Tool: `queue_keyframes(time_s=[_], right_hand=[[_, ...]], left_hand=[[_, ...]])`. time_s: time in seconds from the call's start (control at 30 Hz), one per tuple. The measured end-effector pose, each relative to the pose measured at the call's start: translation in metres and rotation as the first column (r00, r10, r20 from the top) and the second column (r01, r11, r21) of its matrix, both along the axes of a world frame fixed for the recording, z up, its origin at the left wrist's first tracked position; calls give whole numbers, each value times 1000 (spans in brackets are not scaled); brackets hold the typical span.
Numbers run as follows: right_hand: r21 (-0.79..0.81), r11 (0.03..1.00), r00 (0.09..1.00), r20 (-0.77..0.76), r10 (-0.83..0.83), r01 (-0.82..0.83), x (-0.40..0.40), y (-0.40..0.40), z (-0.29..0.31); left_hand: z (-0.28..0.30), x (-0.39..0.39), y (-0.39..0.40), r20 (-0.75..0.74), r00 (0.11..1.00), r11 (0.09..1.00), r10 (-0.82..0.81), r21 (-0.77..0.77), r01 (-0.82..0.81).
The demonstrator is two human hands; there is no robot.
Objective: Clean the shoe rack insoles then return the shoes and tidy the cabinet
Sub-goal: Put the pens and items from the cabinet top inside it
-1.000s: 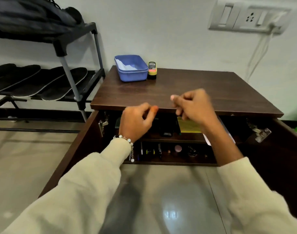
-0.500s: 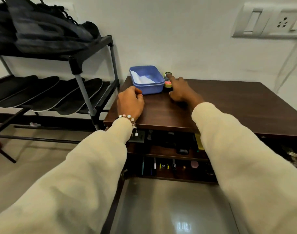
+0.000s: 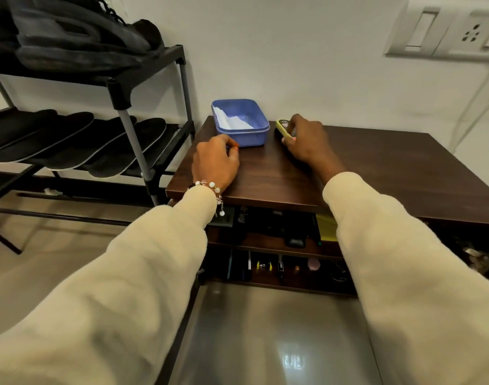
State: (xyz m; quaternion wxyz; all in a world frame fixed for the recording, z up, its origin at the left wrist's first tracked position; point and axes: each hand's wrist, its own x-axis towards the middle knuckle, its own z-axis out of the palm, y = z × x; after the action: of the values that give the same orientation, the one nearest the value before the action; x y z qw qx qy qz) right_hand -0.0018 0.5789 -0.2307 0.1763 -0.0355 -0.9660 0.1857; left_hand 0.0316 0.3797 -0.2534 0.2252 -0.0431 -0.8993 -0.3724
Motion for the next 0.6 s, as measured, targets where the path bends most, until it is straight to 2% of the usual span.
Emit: queue_keyframes(time_s=[0.07,0.13,0.2,0.23,0.27,0.33,0.4,0.5,0.6], right_hand=[[-224,971,993,-72,-99,80,22,3,1],[-510,854,977,-104,-184,107,51,7,2],[-810,585,981,-73,-182,48,86,11,3],[-901,433,990,-69,-123,-9,107,16,4],[-949,308,996,-80,-36,-65,127,22,4],[-976,167,984,-115,133,-137,169,39,-2],[-979,159,960,-81,270,-127,206,56,-15],[-973,229,902,132,412,38,251,79,-50],[-880,393,821,422,385,267,282,92,-96]], left_hand=[[2,10,2,-41,999,999,-36,39,37],[3,26,5,-96,991,987,-92,120,103],[2,46,10,-145,978,958,-150,224,180],[-1,59,14,-161,969,934,-187,275,226],[-5,70,17,-168,958,907,-233,318,277],[-15,94,26,-149,926,848,-346,373,377],[-31,114,36,-80,891,793,-448,425,437],[-64,139,51,84,824,727,-560,527,440],[-104,154,72,331,717,720,-613,608,334]])
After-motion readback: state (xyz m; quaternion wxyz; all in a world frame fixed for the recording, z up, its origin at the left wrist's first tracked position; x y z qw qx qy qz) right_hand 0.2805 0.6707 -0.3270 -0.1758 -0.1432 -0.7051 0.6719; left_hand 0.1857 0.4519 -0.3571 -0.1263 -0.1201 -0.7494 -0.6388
